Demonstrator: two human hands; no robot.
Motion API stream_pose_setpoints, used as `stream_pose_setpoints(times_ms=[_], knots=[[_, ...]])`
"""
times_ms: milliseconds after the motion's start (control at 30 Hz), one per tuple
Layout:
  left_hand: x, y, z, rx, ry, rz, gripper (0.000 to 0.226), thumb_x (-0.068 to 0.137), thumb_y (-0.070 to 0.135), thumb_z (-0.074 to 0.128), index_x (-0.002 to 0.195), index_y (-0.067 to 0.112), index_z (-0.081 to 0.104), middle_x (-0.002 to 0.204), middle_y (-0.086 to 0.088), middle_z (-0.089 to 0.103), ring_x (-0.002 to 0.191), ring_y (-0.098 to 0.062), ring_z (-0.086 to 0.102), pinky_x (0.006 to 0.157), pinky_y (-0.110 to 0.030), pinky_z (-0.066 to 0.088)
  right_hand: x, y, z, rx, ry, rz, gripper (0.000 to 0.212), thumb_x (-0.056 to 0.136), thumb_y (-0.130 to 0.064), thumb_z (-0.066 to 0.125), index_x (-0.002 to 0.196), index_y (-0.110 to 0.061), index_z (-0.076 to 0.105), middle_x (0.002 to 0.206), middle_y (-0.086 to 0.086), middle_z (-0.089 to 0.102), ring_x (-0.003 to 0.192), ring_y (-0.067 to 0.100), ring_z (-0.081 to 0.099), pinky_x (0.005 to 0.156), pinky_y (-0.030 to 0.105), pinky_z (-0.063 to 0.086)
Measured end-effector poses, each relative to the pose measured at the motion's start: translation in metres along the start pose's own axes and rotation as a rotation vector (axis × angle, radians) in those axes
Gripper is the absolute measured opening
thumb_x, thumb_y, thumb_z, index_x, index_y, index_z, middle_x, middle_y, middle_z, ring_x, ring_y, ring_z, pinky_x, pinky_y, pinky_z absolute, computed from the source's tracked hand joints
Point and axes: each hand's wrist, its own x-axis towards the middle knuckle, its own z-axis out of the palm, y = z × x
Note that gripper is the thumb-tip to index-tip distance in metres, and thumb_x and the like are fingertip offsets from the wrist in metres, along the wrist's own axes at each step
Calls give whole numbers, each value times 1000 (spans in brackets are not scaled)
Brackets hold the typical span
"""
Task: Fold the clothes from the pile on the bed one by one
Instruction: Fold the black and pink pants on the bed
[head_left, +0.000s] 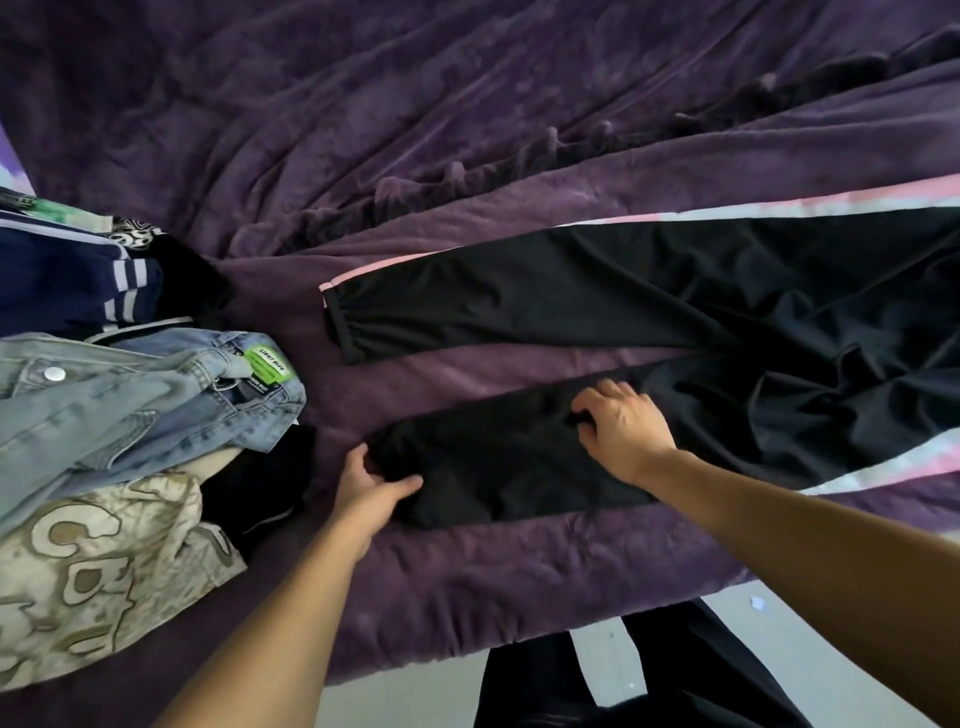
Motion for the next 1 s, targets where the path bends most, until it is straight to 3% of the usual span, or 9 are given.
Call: stream_pose_setpoints(times_ms=[33,133,300,400,533,633,733,867,1000], knots=[[-1,-6,8,69,36,-1,70,74,-2,74,134,16,44,111,-10,61,95,-26,60,85,-38,53,-11,9,9,-33,-80,9,35,89,-26,55,123,-21,58,120,4,55,115,27,50,90,36,39],[-7,-14,6,411,251,32,54,76,-1,61,126,14,48,119,-21,60,104,-38,60,86,-41,52,-45,42,25,-95,-251,106,40,88,-30,55,128,-25,54,125,3,52,121,24,46,95,34,40],[-33,-2,-5,926,354,51,55,82,14,66,131,16,41,132,-16,46,117,-36,49,84,-42,45,-88,99,6,-121,-290,278,40,88,-30,56,128,-26,53,125,3,51,122,23,46,93,34,41],[-54,24,31,1029,277,230,43,82,15,63,123,22,51,130,-9,50,117,-30,50,89,-39,45,-99,126,-21,-64,-211,322,38,87,-30,56,125,-27,54,124,2,52,121,23,46,91,34,40],[-95,59,120,1085,57,458,28,86,16,58,112,27,60,118,-1,61,108,-22,58,81,-30,48,-115,177,-57,-23,-83,405,34,88,-27,57,121,-23,58,121,4,54,118,26,48,91,36,42],[-133,70,199,1119,-80,573,22,88,18,56,106,28,63,112,2,64,102,-19,61,74,-26,45,-135,237,-75,55,-6,531,34,88,-24,57,121,-22,59,120,7,56,116,29,51,89,37,44],[-162,64,272,1162,-179,669,22,90,20,55,108,28,64,114,2,64,103,-21,60,81,-28,46,-154,308,-83,136,49,684,38,89,-26,60,126,-21,56,127,11,56,113,32,56,86,39,47],[-185,47,365,1230,-215,765,23,92,19,51,113,23,60,118,1,55,110,-21,54,88,-31,43,-168,410,-89,306,149,846,50,86,-27,63,132,-15,50,131,17,49,117,37,52,95,44,46],[-178,33,438,1367,-120,767,37,90,22,54,126,25,47,125,0,45,120,-22,44,95,-34,39,-155,485,-91,461,225,884,62,87,-38,65,135,-7,42,130,22,52,120,38,50,97,42,40]])
